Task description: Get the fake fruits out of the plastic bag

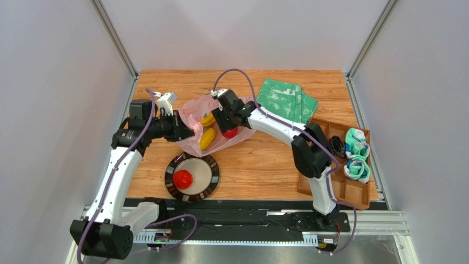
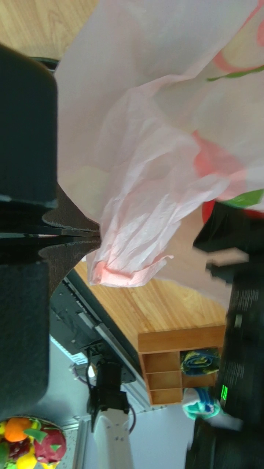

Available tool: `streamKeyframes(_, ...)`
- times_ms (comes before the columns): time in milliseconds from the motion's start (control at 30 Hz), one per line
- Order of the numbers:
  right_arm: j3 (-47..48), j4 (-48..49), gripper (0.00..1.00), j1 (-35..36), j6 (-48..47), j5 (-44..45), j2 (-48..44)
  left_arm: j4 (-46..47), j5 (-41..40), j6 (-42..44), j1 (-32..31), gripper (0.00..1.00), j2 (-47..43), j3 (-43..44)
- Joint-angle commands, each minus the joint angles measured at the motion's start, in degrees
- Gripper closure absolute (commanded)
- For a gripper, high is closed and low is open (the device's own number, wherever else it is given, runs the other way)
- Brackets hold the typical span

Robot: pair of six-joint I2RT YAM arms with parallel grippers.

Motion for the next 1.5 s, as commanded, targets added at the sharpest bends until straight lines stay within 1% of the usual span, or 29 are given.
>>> streamKeyframes(0,-0.27,3.24,0.78,-0.56,-6.86,-8.31,-13.86,5.74,-2.5,0.21,0.47,1.0,5.22,3.81)
streamKeyframes(33,-1.67,4.03,0.78,-0.56,-7.39,-9.65,-17.01,6.35,-2.84,0.13,0.47,1.0,6.19,4.25)
streamKeyframes(100,-3.0,4.73,0.78,-0.48,-9.22,-13.34,-19.76,8.29,-3.46,-0.14,0.47,1.0,9.27,5.48)
streamKeyframes(133,-3.61,5.09,0.78,-0.48,-9.59,-17.79,-21.94,8.99,-3.81,-0.14,0.47,1.0,10.15,6.01)
streamKeyframes(167,-4.4,4.92,0.77,-0.3,-10.29,-20.27,-22.75,10.04,-4.16,-0.05,0.47,1.0,12.42,7.23)
streamKeyframes(200,-4.5,4.39,0.77,0.22,-12.82,-26.04,-23.28,10.49,-4.25,0.04,0.47,1.0,13.66,8.11)
streamKeyframes(267,-5.8,2.02,0.78,1.45,-17.13,-30.74,-24.25,10.75,-4.25,0.65,0.47,1.0,18.3,11.79)
streamKeyframes(300,-6.42,0.88,0.78,3.63,-19.24,-33.45,-24.51,10.58,-4.17,0.83,0.47,1.0,20.07,13.38)
streamKeyframes(333,-6.86,-0.09,0.78,4.96,-24.4,-34.87,-24.69,10.23,-3.82,1.26,0.47,1.0,21.74,15.14)
streamKeyframes(367,-7.3,-1.14,0.78,6.45,-26.97,-36.19,-24.52,9.1,-2.94,2.22,0.47,1.0,24.8,18.63)
streamKeyframes(400,-7.4,-2.98,0.78,9.6,-29.35,-37.51,-24.25,8.21,-2.33,2.76,0.47,1.0,26.23,20.5)
streamKeyframes(433,-7.22,-3.95,0.78,11.2,-34.07,-37.52,-23.12,7.51,-1.45,3.72,0.47,1.0,27.46,22.17)
streamKeyframes(467,-6.96,-4.57,0.78,12.78,-35.59,-37.18,-22.15,6.63,-1.27,4.08,0.55,1.0,29.21,24.71)
streamKeyframes(500,-5.74,-4.67,0.78,15.06,-36.57,-36.04,-21.1,6.19,-1.01,4.34,0.47,1.0,29.75,25.87)
streamKeyframes(600,-2.49,-2.92,0.79,16.66,-36.93,-34.37,-15.83,5.31,-1.88,4.69,0.47,1.0,29.5,27.9)
streamKeyframes(633,-1.52,-2.3,0.79,17.01,-37.02,-33.14,-13.29,5.13,-2.4,4.69,0.55,1.0,28.27,27.9)
streamKeyframes(767,0.42,1.21,0.81,18.77,-37.63,-28.4,-8.79,5.04,-3.2,3.64,1.17,1.0,24.23,25.8)
streamKeyframes(800,0.77,3.14,0.82,19.03,-37.37,-24.99,-7.74,5.04,-3.2,3.55,1.26,1.0,23.61,25.44)
streamKeyframes(833,1.73,4.11,0.82,19.04,-37.02,-23.48,-5.81,4.95,-3.2,3.29,1.52,1.0,22.56,25.09)
streamKeyframes(933,4.89,5.09,0.82,19.21,-35.79,-19.6,-1.07,3.73,-3.11,3.38,1.87,1.0,21.85,25.17)
streamKeyframes(1033,5.43,6.75,0.82,19.21,-35.34,-16.0,1.4,4.07,-2.76,2.85,1.96,1.0,20.71,24.56)
streamKeyframes(1100,5.78,7.28,0.82,19.3,-35.61,-14.94,2.38,4.16,-2.67,2.76,1.96,1.0,20.09,24.03)
streamKeyframes(1300,7.71,7.64,0.8,19.48,-34.47,-15.64,4.66,4.78,-2.41,2.59,1.96,1.0,18.33,22.1)
streamKeyframes(1467,10.0,7.46,0.77,21.75,-34.38,-16.25,6.33,5.74,-2.06,2.23,1.96,1.0,17.63,20.17)
